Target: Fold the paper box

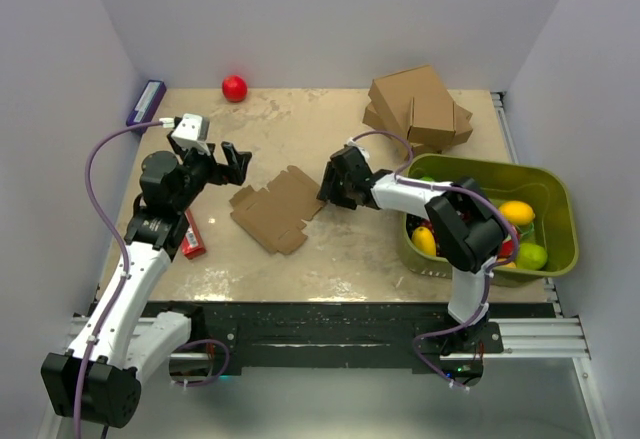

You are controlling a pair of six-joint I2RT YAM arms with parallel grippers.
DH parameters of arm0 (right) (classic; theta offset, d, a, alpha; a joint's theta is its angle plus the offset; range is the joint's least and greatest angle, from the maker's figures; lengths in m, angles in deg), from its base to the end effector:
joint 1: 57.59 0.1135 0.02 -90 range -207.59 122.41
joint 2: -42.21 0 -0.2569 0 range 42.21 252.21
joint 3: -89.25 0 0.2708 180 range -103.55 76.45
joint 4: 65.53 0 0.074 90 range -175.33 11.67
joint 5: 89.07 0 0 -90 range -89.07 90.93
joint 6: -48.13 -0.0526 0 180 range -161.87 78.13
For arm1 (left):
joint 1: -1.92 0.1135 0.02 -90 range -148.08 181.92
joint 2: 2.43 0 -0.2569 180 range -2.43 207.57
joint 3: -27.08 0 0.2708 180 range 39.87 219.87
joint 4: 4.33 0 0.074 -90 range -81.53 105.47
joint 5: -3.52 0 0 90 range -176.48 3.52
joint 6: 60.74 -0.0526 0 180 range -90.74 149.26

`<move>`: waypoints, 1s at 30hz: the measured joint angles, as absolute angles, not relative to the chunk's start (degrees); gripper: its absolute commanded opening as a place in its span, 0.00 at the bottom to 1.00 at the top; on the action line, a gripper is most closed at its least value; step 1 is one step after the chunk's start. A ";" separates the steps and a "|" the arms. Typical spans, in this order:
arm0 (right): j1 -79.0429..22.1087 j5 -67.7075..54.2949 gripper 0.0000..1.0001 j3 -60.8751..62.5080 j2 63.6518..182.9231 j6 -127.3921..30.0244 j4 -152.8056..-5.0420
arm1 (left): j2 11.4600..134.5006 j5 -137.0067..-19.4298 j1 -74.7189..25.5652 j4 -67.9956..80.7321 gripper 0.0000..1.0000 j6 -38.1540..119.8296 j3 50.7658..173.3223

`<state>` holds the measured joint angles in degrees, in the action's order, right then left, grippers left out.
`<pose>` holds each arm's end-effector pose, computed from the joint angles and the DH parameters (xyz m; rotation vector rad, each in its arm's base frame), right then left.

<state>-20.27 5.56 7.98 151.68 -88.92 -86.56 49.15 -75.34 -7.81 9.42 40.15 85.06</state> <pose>0.3420 0.2554 0.1320 0.2501 2.4949 0.5505 0.2487 -0.0530 0.3289 0.1293 1.7106 -0.4330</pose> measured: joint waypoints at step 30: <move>-20.64 6.45 0.09 13.82 153.32 -98.40 -71.91 | 49.10 -74.40 -7.81 9.42 0.99 39.43 84.95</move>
